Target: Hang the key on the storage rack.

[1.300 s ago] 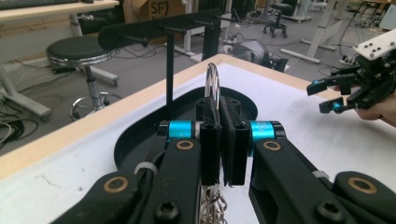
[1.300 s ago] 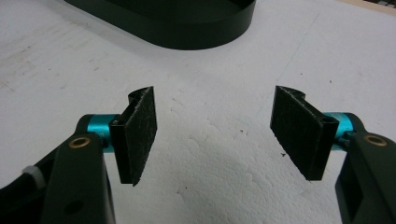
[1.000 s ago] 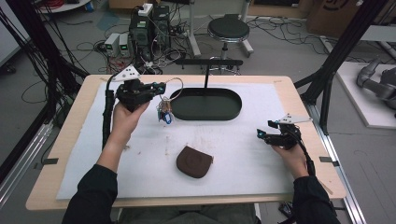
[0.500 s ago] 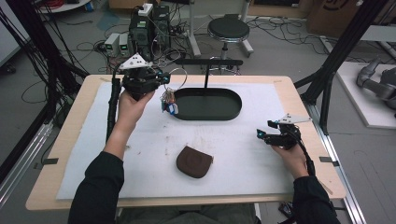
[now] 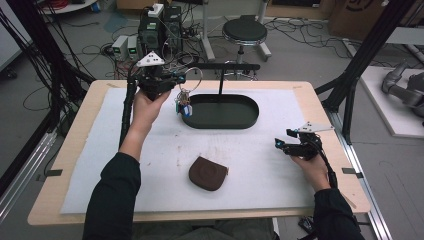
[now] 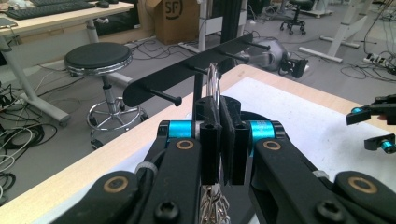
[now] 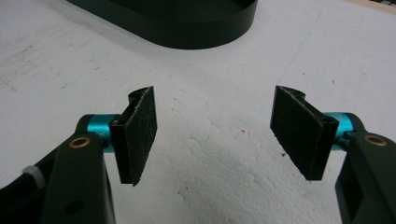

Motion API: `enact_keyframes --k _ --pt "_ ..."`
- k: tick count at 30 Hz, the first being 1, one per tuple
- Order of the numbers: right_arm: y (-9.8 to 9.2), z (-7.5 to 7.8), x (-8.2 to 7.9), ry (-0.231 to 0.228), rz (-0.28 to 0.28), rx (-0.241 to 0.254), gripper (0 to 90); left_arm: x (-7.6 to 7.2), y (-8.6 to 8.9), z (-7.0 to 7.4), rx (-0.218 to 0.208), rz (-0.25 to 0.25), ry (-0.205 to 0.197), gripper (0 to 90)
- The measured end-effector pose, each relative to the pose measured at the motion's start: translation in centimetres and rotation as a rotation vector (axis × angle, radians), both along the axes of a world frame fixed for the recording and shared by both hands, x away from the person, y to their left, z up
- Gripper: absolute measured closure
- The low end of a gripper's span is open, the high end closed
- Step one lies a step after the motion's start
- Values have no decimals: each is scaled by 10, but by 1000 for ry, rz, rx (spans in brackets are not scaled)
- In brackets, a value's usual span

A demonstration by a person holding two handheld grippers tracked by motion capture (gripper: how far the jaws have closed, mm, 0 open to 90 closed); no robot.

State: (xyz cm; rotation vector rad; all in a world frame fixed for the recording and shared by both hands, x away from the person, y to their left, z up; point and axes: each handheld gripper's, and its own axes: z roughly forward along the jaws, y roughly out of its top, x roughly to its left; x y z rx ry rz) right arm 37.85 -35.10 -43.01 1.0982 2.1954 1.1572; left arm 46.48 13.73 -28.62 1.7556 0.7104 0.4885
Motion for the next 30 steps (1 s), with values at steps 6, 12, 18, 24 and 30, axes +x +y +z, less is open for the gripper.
enact_keyframes --k 6,12,18,24,30 --pt "0 0 0 2 1 1 322 8 -4 -3 10 11 16 865" --pt "-1 0 1 0 2 0 322 15 -4 -8 9 30 24 865" --pt "0 0 0 0 3 2 322 23 -3 -15 5 48 47 864" --pt "0 0 0 2 6 1 322 26 -2 -19 3 58 55 864" --pt "0 0 0 -7 9 -1 322 27 -2 -21 8 57 59 864"
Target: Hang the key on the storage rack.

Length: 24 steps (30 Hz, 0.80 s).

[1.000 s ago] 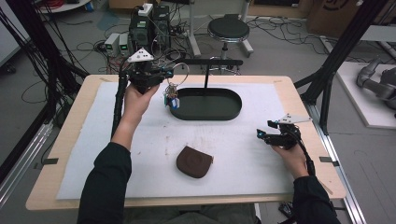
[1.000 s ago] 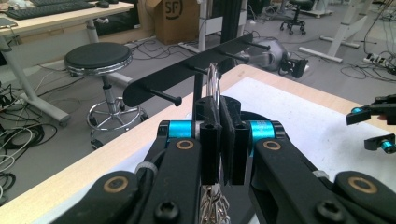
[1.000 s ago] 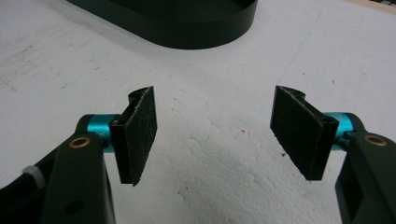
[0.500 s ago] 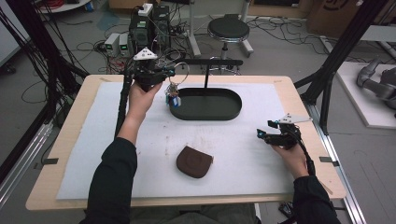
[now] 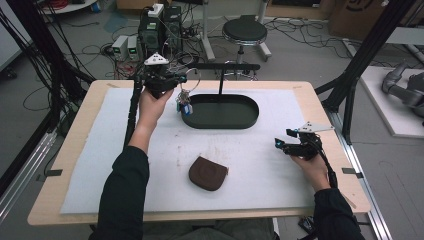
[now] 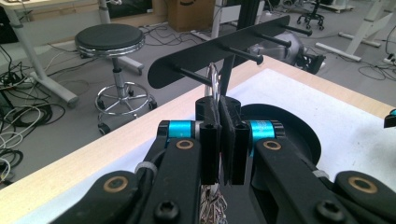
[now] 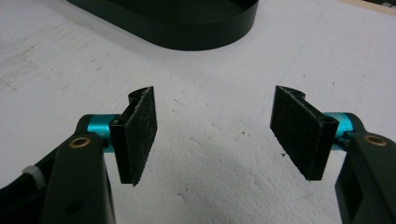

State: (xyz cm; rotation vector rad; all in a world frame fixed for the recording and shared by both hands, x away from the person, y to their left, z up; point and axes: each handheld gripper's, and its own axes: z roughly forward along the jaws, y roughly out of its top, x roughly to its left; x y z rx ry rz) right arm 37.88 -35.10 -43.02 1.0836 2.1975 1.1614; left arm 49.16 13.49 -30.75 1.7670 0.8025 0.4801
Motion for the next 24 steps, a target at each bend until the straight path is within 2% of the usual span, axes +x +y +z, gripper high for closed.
enact_keyframes --k 24 --pt "1 0 0 3 2 2 322 4 2 -11 -9 29 2 860"
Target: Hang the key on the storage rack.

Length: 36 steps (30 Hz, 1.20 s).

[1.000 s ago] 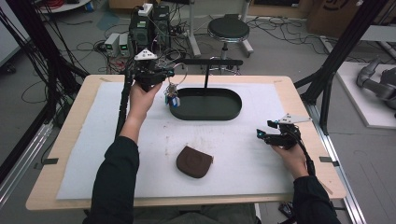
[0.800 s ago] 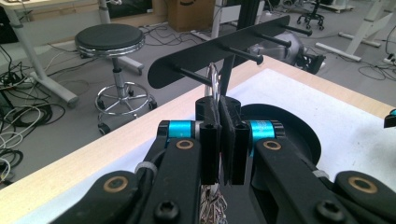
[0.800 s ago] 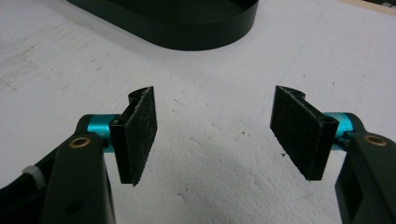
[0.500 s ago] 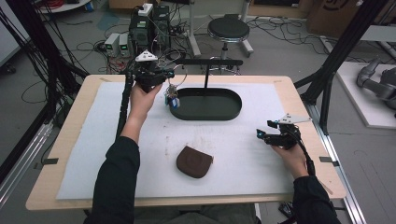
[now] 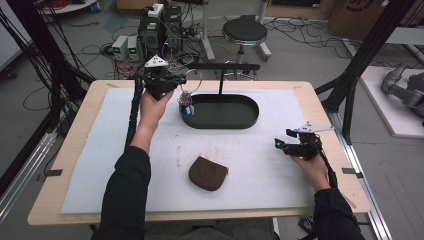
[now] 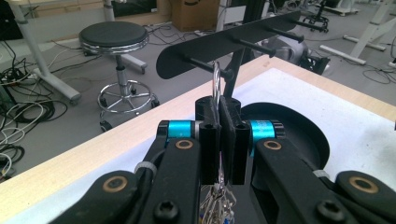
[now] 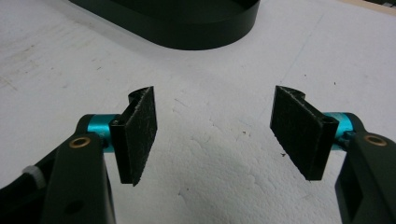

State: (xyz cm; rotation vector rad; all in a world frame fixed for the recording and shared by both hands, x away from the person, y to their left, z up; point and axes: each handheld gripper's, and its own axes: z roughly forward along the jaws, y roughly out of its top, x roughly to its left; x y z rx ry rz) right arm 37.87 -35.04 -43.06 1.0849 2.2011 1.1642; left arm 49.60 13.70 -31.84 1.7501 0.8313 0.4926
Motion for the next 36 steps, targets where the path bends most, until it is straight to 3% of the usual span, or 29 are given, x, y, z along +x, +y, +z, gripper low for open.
enact_keyframes --k 14,18,24,29,36 --pt "0 0 0 3 -3 -4 322 3 0 -6 22 31 12 841" --pt "0 -1 1 3 -1 -5 323 2 3 -7 -13 38 4 822" --pt "0 -1 1 6 0 -6 324 0 8 -7 -11 49 -1 822" --pt "1 -1 1 5 0 -9 324 -6 14 -7 -15 64 -8 783" --pt "1 -1 1 7 0 -13 325 -29 22 -15 -29 68 -35 695"
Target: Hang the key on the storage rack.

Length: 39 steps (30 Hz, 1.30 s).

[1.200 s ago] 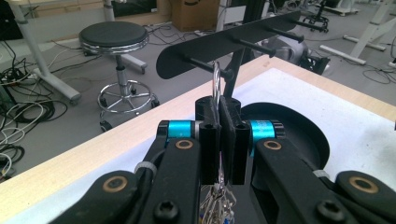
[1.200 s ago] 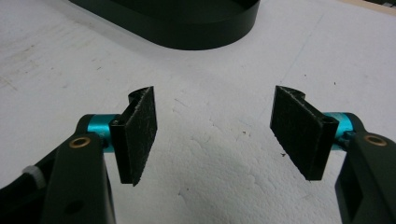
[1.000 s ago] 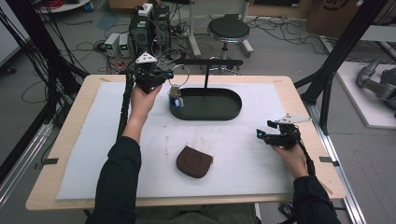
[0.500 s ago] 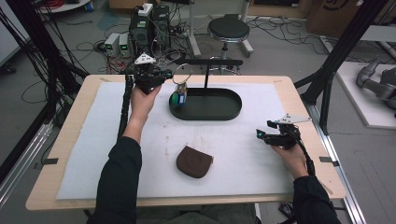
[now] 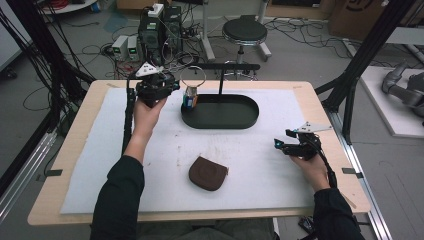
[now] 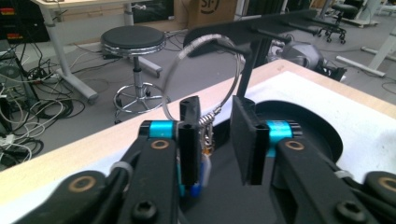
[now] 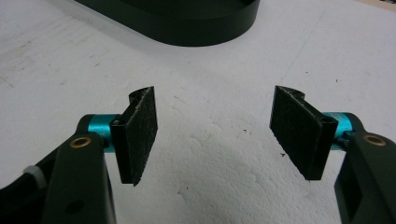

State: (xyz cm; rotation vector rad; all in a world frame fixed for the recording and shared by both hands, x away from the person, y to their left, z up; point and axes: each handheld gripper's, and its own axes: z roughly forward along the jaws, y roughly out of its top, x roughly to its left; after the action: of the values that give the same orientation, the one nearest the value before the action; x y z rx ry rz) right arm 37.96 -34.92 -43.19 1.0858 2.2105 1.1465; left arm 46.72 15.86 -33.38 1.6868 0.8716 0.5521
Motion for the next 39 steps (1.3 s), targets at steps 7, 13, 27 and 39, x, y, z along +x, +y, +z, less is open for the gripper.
enact_keyframes --k 7,13,27,39 --pt "1 0 -1 1 1 -7 325 -29 16 -7 -13 -3 -15 594" --pt "1 0 -1 0 -2 -11 325 -52 29 -11 -11 -11 -17 513" --pt "0 2 -3 0 -18 -7 325 -103 51 -40 14 -20 7 357" --pt "0 5 -5 -9 -29 9 324 -121 69 -57 30 41 -3 324"
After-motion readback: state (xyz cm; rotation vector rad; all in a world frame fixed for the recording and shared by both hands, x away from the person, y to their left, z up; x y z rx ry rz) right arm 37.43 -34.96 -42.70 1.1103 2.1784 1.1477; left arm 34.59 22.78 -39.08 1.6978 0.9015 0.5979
